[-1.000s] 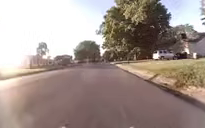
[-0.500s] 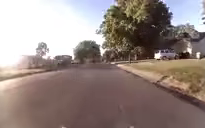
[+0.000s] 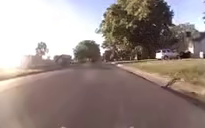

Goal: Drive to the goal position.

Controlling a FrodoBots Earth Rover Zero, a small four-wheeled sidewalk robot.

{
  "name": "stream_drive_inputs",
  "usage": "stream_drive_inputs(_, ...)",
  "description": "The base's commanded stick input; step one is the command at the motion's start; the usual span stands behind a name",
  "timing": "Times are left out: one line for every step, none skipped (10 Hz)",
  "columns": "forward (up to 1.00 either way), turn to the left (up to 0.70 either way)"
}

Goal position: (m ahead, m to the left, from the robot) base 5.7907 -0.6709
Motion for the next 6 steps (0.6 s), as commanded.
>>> stream_drive_inputs(1.00,-0.36)
stream_drive_inputs(1.00,-0.36)
stream_drive_inputs(1.00,-0.05)
stream_drive_inputs(1.00,0.00)
stream_drive_inputs(1.00,0.00)
stream_drive_inputs(1.00,0.00)
